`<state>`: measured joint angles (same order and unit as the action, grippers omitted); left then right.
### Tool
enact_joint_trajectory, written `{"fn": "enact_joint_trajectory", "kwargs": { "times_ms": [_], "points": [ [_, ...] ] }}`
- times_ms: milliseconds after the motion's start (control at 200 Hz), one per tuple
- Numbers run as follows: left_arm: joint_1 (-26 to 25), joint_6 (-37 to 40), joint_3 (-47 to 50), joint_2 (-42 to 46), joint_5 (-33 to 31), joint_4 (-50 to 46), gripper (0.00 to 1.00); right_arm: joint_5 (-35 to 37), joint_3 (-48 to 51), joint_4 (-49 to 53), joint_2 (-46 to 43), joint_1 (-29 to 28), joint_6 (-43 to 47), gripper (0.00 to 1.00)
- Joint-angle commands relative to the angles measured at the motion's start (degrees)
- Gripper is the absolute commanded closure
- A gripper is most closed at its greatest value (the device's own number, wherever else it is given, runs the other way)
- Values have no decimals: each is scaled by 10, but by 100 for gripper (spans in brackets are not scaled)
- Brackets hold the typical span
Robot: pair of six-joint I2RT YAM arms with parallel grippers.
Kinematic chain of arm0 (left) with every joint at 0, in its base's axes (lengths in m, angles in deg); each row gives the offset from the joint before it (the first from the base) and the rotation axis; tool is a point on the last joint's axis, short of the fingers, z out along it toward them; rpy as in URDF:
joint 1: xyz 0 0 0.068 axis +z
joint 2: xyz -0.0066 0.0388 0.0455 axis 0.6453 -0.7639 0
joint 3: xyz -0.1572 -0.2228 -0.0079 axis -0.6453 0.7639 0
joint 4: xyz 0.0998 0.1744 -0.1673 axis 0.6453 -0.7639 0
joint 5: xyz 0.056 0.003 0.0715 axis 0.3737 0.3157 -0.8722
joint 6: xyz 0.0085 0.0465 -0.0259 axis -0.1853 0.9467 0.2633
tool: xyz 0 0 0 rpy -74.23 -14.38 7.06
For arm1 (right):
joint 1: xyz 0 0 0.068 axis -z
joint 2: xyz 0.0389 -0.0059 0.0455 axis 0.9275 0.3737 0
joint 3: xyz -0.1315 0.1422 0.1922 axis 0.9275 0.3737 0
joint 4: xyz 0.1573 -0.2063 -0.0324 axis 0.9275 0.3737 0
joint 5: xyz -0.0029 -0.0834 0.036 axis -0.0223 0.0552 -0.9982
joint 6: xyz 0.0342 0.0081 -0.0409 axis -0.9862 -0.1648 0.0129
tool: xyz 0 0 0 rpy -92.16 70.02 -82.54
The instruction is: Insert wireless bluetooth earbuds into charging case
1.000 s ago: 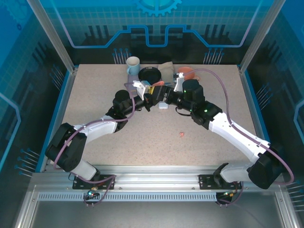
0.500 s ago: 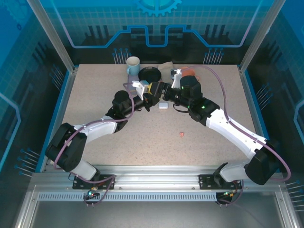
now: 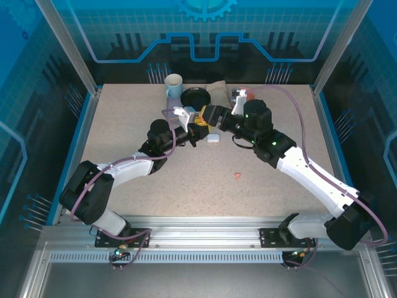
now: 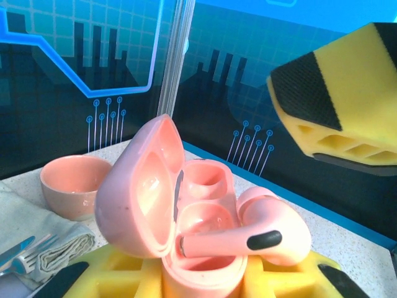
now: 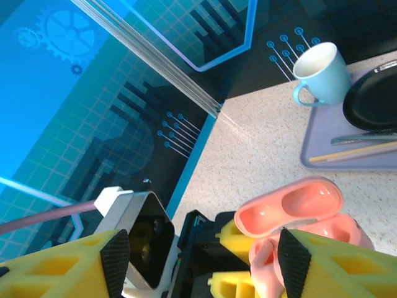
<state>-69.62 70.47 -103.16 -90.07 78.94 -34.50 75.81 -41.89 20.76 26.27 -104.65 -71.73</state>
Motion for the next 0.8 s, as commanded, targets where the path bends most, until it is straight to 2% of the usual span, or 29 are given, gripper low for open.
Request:
{"fn": "enact_joint_trajectory", "kwargs": {
  "times_ms": [0,250,795],
  "points": [
    [-4,-3,6,-4,11,26,100,5,5,47,-13,-2,3,34],
    [-4,1,1,-4,13,19,100,2,21,73,-28,-26,-8,36],
    [-4,-4,2,-8,17,20,100,-11,12,49,-2,-36,-20,37]
  ]
}}
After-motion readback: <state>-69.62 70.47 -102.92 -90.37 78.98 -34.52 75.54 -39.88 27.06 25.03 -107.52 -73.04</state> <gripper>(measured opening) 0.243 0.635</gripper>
